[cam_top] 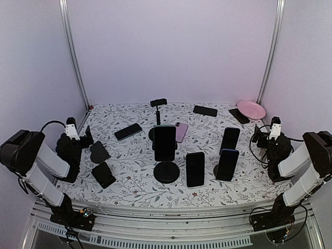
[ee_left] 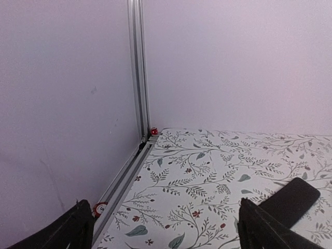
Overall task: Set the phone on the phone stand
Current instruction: Reset both arms
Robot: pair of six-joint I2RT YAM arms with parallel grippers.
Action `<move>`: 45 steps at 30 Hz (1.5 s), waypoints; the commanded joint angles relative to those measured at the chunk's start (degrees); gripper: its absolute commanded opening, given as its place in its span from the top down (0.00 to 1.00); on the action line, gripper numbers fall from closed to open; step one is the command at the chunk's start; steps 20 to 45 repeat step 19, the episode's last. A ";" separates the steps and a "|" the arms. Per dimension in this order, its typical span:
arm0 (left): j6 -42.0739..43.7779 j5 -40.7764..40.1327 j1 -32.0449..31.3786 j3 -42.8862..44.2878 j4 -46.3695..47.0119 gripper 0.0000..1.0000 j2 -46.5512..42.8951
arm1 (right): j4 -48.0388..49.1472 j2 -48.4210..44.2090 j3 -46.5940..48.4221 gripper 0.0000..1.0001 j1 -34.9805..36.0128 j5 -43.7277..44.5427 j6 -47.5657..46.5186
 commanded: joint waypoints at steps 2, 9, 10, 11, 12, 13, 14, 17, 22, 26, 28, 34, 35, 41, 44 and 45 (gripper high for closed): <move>1.76 1.12 -0.13 2.06 -1.12 0.03 0.25 | -0.22 0.39 0.69 0.01 -0.28 -0.48 -0.41; 1.58 1.79 0.28 2.15 -0.84 0.03 0.38 | -0.22 0.47 0.73 0.01 -0.33 -0.52 -0.41; 1.59 1.80 0.28 2.14 -0.89 0.03 0.40 | -0.17 0.47 0.69 0.01 -0.27 -0.48 -0.41; 1.60 1.80 0.31 2.10 -0.85 0.03 0.42 | -0.22 0.54 0.69 0.01 -0.34 -0.47 -0.41; 1.60 1.80 0.28 2.07 -0.84 0.03 0.42 | -0.20 0.54 0.69 0.01 -0.42 -0.49 -0.41; 1.60 1.80 0.25 2.12 -0.84 0.03 0.42 | -0.17 0.48 0.69 0.01 -0.34 -0.50 -0.41; 1.57 1.80 0.25 2.11 -0.84 0.03 0.42 | -0.21 0.48 0.69 0.01 -0.31 -0.50 -0.41; 1.55 1.84 0.24 2.07 -0.84 0.03 0.41 | -0.17 0.52 0.69 0.01 -0.33 -0.50 -0.41; 1.57 1.88 0.27 2.12 -0.84 0.03 0.42 | -0.15 0.40 0.65 0.01 -0.29 -0.48 -0.41; 1.57 1.88 0.27 2.12 -0.84 0.03 0.42 | -0.15 0.40 0.65 0.01 -0.29 -0.48 -0.41; 1.57 1.88 0.27 2.12 -0.84 0.03 0.42 | -0.15 0.40 0.65 0.01 -0.29 -0.48 -0.41; 1.57 1.88 0.27 2.12 -0.84 0.03 0.42 | -0.15 0.40 0.65 0.01 -0.29 -0.48 -0.41; 1.57 1.88 0.27 2.12 -0.84 0.03 0.42 | -0.15 0.40 0.65 0.01 -0.29 -0.48 -0.41; 1.57 1.88 0.27 2.12 -0.84 0.03 0.42 | -0.15 0.40 0.65 0.01 -0.29 -0.48 -0.41; 1.57 1.88 0.27 2.12 -0.84 0.03 0.42 | -0.15 0.40 0.65 0.01 -0.29 -0.48 -0.41; 1.57 1.88 0.27 2.12 -0.84 0.03 0.42 | -0.15 0.40 0.65 0.01 -0.29 -0.48 -0.41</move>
